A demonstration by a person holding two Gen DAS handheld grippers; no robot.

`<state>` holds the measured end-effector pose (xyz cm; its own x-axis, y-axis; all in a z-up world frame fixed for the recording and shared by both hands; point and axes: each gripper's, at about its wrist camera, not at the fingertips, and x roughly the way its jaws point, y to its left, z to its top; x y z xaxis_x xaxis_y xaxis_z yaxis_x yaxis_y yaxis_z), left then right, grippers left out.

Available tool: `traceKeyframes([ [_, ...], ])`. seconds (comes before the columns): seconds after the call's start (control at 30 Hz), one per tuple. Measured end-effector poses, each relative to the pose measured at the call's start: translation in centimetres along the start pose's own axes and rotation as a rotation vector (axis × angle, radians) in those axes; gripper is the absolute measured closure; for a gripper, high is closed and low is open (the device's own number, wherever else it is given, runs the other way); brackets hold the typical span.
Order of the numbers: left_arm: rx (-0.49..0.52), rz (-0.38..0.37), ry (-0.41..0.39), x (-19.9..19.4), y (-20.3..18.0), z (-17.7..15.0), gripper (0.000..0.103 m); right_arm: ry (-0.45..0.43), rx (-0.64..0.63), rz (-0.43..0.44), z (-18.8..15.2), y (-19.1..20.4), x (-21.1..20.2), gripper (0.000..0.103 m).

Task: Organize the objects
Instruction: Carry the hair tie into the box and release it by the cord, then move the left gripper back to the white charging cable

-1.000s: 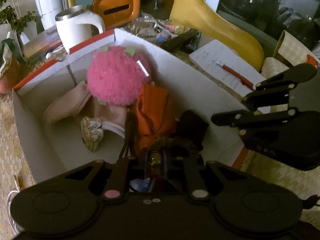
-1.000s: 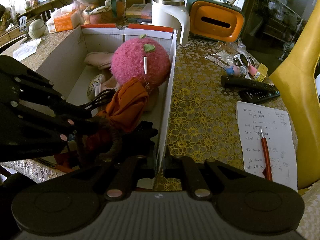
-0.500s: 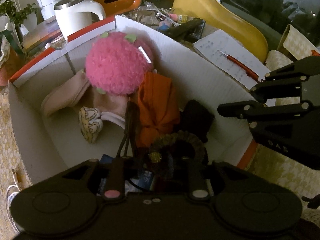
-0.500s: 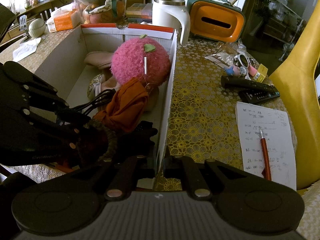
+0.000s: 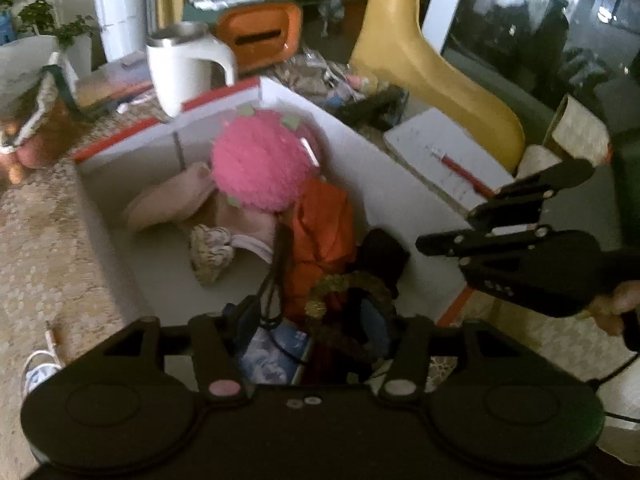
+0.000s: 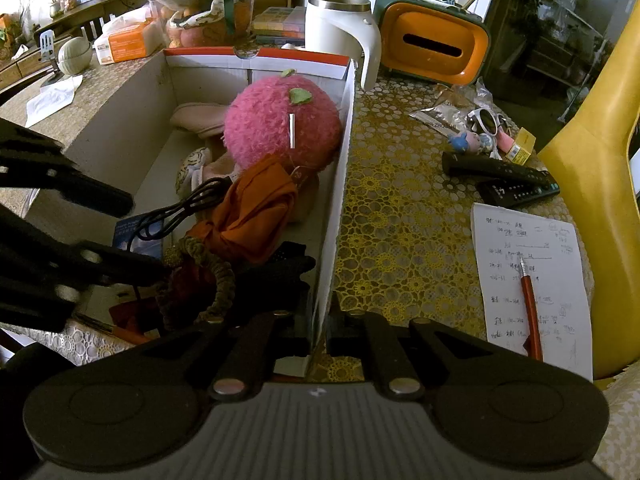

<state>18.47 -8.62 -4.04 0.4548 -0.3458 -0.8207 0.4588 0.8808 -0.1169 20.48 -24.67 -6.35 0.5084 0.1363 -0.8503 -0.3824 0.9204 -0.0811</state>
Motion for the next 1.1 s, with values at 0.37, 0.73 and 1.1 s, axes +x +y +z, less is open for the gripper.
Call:
traceKeyframes([
  [0.37, -0.137, 0.113, -0.107, -4.8, 5.7, -1.5, 0.018, 0.001, -0.001, -0.001, 0.0, 0.0, 0.0, 0.097],
  [0.73, -0.23, 0.239, -0.11, -5.7, 11.0, -3.9, 0.004, 0.003, -0.005, -0.002, -0.2, -0.2, -0.1, 0.097],
  [1.1, -0.285, 0.294, -0.044, -2.1, 13.7, -7.1, 0.007, 0.005, -0.013, -0.014, -0.2, -0.1, -0.2, 0.097],
])
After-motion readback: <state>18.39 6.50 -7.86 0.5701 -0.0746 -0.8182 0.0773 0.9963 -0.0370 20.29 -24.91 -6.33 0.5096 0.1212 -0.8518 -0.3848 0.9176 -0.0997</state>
